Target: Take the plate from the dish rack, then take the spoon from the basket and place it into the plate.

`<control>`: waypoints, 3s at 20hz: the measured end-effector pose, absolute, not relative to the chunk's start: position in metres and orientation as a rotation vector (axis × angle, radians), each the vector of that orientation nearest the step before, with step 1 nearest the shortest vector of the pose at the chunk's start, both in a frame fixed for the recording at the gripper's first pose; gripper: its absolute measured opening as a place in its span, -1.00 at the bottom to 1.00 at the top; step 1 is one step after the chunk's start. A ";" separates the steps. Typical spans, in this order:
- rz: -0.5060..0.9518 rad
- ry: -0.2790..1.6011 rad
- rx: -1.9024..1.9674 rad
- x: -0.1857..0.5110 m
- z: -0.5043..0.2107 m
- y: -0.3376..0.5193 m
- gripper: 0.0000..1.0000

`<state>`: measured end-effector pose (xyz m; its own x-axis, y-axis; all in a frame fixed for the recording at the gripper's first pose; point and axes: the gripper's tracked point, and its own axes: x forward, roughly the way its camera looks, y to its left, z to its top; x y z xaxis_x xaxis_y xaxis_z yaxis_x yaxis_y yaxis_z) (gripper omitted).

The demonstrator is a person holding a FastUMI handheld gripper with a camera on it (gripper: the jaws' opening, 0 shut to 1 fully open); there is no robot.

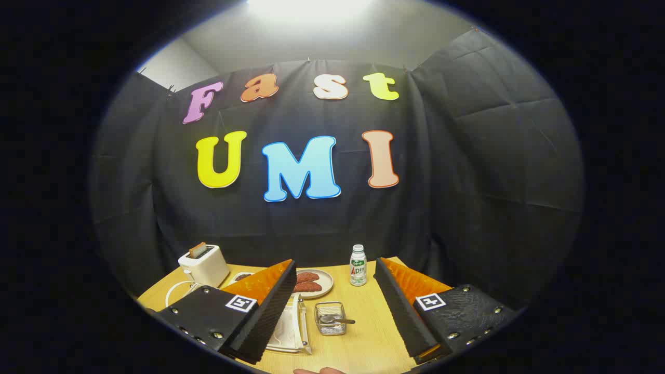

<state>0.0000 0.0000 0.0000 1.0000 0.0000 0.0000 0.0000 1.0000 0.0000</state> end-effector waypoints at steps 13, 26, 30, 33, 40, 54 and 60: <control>0.093 0.027 -0.047 0.026 0.008 0.018 0.92; 0.139 0.272 -0.050 0.057 0.004 0.059 0.92; 0.181 0.428 -0.101 0.073 -0.023 0.091 0.92; 0.216 0.538 -0.130 0.086 -0.050 0.111 0.92; 0.177 0.720 -0.254 0.108 -0.091 0.134 0.91; -0.089 0.965 -0.402 0.134 -0.156 0.123 -0.48; -0.123 0.912 -0.531 0.137 -0.147 0.140 -0.88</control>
<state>0.1374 0.1401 -0.1472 0.6149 -0.3211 -0.7203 -0.1190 0.8651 -0.4872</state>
